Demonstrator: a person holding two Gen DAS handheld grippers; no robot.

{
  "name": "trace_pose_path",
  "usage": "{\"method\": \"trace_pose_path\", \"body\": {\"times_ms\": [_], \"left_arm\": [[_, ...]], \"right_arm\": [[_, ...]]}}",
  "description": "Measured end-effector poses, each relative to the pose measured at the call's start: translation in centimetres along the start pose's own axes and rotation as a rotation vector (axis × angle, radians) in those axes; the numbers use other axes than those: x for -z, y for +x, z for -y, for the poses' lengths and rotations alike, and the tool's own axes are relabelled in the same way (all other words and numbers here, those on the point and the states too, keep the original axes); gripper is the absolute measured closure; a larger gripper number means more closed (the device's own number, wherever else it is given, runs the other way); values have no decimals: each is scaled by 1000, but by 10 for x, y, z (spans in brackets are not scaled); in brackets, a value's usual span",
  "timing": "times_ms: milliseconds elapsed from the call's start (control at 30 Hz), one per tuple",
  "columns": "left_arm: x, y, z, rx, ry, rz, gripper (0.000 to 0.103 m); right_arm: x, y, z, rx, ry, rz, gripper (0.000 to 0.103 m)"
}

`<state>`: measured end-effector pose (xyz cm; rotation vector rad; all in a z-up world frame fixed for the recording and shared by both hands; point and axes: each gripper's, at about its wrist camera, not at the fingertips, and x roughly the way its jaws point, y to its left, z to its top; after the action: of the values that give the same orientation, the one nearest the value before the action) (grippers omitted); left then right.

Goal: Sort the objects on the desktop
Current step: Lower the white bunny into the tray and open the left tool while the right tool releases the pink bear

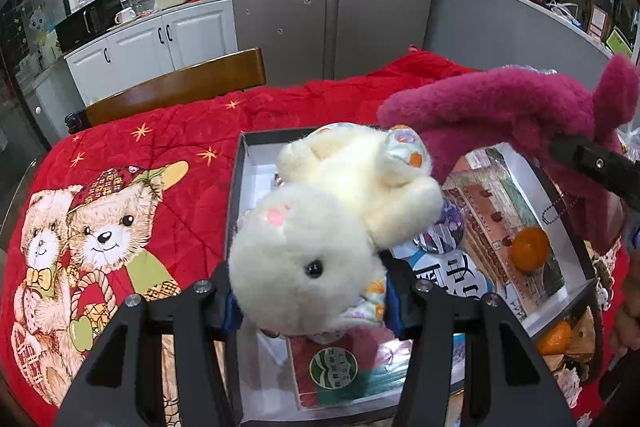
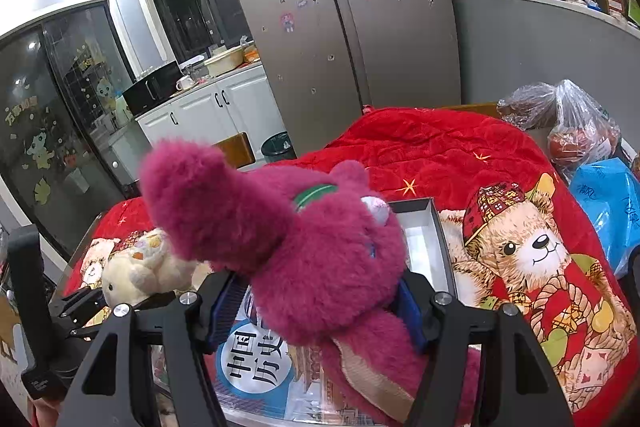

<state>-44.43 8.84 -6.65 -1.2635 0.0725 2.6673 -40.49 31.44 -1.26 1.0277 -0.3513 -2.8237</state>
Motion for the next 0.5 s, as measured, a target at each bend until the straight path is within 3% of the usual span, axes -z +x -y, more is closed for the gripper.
{"method": "trace_pose_path", "body": {"times_ms": [500], "left_arm": [[1, 8, -4, -9, -8, -29, 48]], "right_arm": [[5, 10, -6, 0, -32, -35, 35]]}}
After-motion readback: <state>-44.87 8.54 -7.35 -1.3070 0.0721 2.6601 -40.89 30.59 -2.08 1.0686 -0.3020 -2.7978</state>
